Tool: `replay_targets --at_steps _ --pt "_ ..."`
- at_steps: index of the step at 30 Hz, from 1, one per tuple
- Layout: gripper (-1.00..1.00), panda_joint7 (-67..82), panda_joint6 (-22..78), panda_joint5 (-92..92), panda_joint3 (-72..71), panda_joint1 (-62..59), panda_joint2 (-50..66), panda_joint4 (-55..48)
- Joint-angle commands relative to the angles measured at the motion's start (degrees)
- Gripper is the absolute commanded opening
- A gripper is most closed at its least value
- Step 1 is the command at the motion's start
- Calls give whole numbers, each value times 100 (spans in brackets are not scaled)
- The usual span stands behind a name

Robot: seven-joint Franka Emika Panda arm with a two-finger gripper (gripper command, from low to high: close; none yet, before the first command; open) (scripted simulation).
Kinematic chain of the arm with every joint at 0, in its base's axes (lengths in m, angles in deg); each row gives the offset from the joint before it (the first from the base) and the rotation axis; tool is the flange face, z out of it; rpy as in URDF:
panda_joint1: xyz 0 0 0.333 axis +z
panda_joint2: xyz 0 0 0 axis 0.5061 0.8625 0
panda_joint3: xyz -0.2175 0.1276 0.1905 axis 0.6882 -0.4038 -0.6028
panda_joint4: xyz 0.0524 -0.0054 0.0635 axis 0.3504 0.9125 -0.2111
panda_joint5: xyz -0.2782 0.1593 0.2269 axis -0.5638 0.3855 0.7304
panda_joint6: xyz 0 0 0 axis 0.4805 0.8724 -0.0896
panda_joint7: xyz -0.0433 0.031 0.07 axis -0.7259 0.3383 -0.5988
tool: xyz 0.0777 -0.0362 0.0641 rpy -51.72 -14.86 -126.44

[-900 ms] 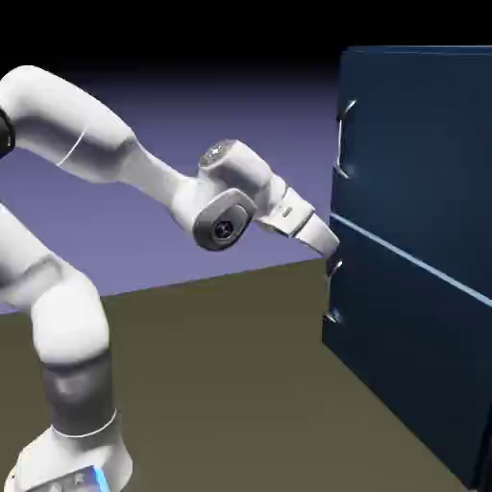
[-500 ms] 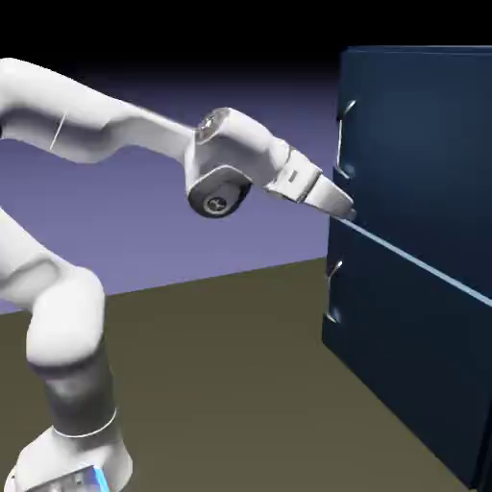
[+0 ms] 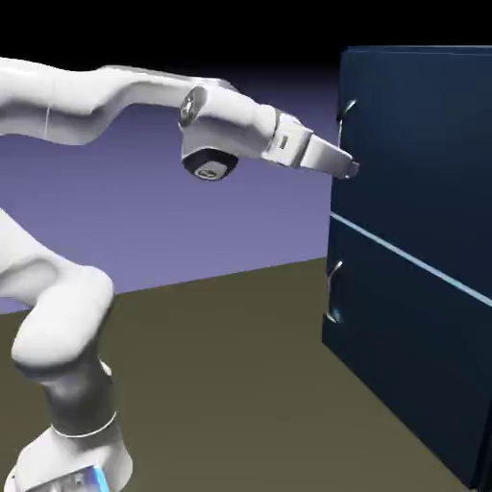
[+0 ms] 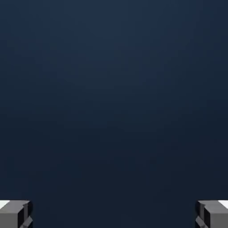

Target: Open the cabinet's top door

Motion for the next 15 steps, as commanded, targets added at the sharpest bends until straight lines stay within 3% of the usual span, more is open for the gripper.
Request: replay_targets --at_steps 1,15 --pt "0 179 0 250 -97 -87 -27 -58" --pt "0 2685 5 3739 -1452 -1307 -406 -875"
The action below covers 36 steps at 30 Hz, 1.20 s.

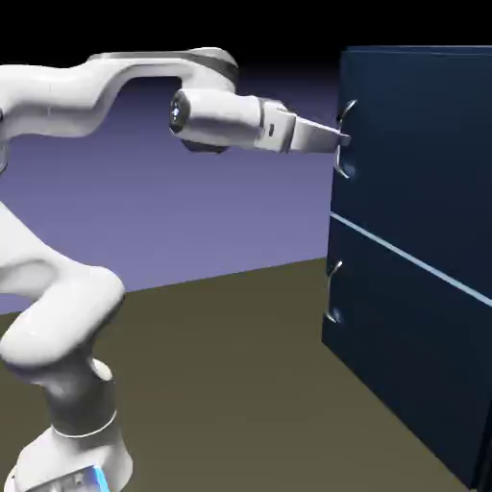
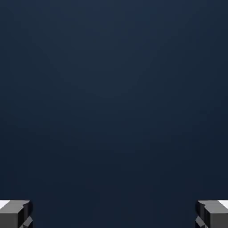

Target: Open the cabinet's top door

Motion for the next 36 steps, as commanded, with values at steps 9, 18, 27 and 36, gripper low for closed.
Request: replay_targets --at_steps 9,18,27,36 --pt "0 1611 3 2243 -871 -784 -243 -525" --pt "0 3222 6 4486 -1742 -1569 -487 -1050" --pt "0 3856 79 5383 -2611 -2690 -353 -1839" --pt "-100 3845 527 5000 -2064 -1918 -173 -1238"
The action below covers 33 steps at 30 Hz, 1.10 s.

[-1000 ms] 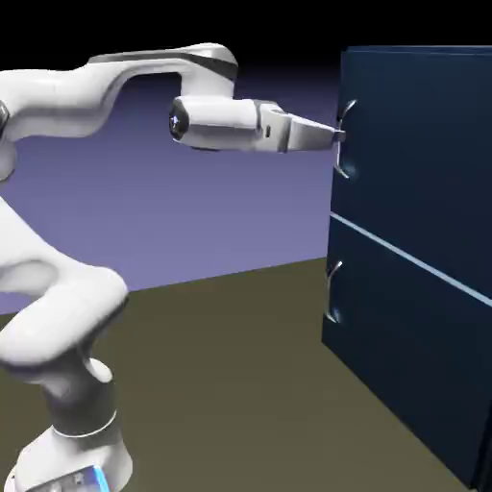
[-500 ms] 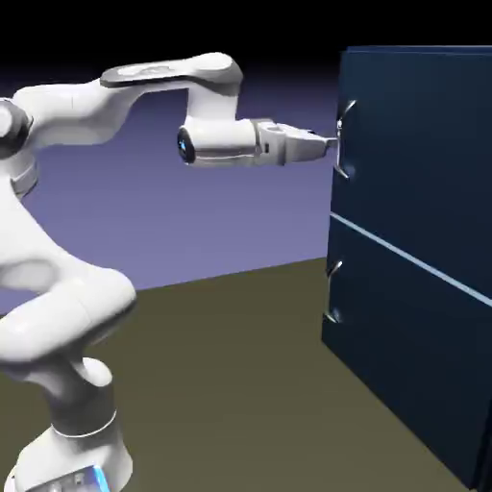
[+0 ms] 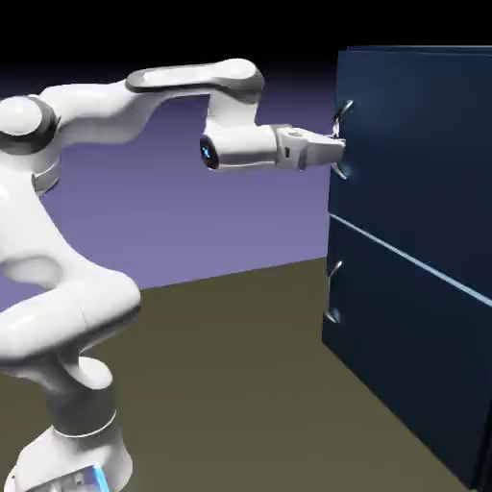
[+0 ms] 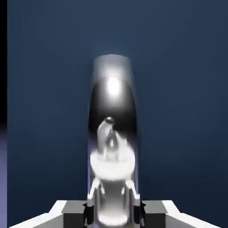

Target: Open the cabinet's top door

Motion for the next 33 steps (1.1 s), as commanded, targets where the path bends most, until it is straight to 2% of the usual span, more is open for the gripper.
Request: replay_targets --at_steps 1,12,21,33 --pt "-100 -18 75 -93 152 208 7 152" --pt "-100 -501 925 -1476 2024 2493 -302 1821" --pt "-100 -1362 1689 -3422 3857 4211 -1256 3265" --pt "-100 -2685 2889 -6413 5967 4968 -2800 4459"
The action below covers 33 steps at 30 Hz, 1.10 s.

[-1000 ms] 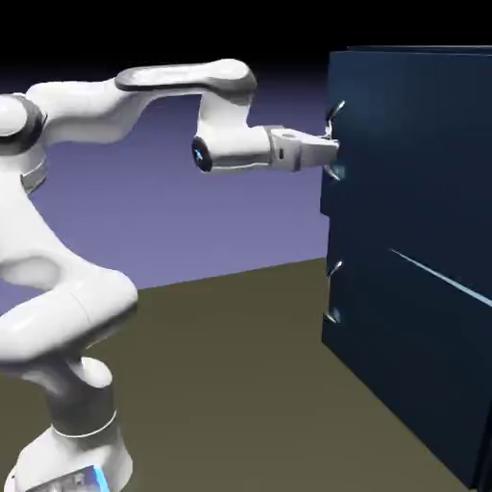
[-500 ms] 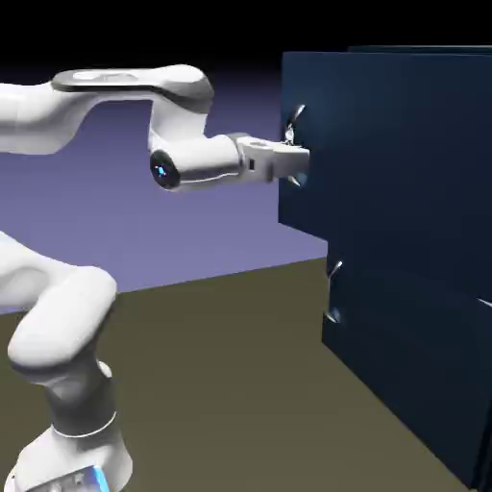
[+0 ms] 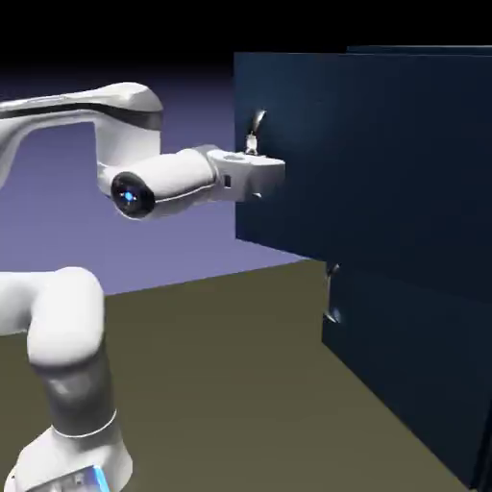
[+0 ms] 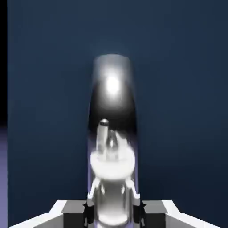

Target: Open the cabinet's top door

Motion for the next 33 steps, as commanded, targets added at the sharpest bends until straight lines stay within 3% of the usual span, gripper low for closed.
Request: replay_targets --at_steps 1,9,17,24,33 --pt "-100 -96 144 -244 177 -23 -112 58" --pt "-100 -611 1518 -2175 1782 -381 -671 215" --pt "-100 -696 3001 -3783 3443 -583 -494 -235" --pt "-100 -623 4373 -5002 4897 -153 59 -1205" --pt "-100 -618 6069 -6083 6510 1297 673 -3052"
